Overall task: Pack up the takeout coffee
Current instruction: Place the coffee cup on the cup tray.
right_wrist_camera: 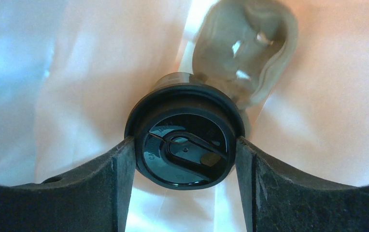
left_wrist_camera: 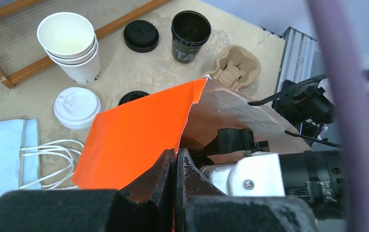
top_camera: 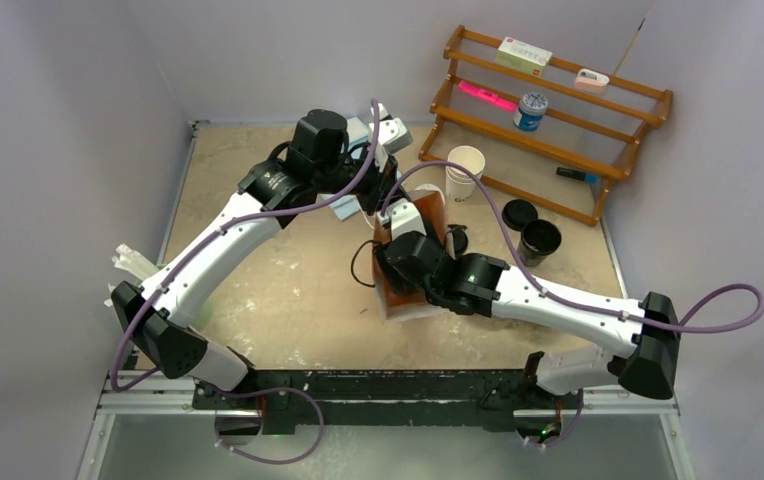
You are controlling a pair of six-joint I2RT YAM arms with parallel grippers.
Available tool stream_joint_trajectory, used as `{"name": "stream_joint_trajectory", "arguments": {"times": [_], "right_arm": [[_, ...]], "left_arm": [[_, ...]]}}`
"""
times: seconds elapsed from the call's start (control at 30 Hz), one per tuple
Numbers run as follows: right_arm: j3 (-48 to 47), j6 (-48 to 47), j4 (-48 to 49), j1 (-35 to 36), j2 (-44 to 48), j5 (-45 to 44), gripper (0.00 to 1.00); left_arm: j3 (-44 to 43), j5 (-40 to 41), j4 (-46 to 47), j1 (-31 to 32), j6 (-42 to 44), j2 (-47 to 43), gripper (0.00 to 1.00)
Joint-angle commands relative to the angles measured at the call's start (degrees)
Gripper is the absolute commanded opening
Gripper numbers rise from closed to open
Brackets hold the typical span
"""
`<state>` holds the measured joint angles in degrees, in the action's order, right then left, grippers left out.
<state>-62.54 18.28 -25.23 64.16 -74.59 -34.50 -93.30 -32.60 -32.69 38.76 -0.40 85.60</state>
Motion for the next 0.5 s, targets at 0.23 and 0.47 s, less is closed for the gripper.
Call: {"name": "stream_joint_trajectory", "arguments": {"times": [0.23, 0.47], "right_arm": [[-5.1, 0.9, -9.2, -0.1, -2.6, -6.2, 0.01], [-6.0, 2.8, -13.3, -0.1, -2.5, -7.3, 0.01]], "left_arm": [[-1.9, -1.4, 0.5, 0.4, -0.6, 0.0, 0.0], [-1.8, -1.1, 0.3, 0.4, -0.9, -0.1, 0.0]]}}
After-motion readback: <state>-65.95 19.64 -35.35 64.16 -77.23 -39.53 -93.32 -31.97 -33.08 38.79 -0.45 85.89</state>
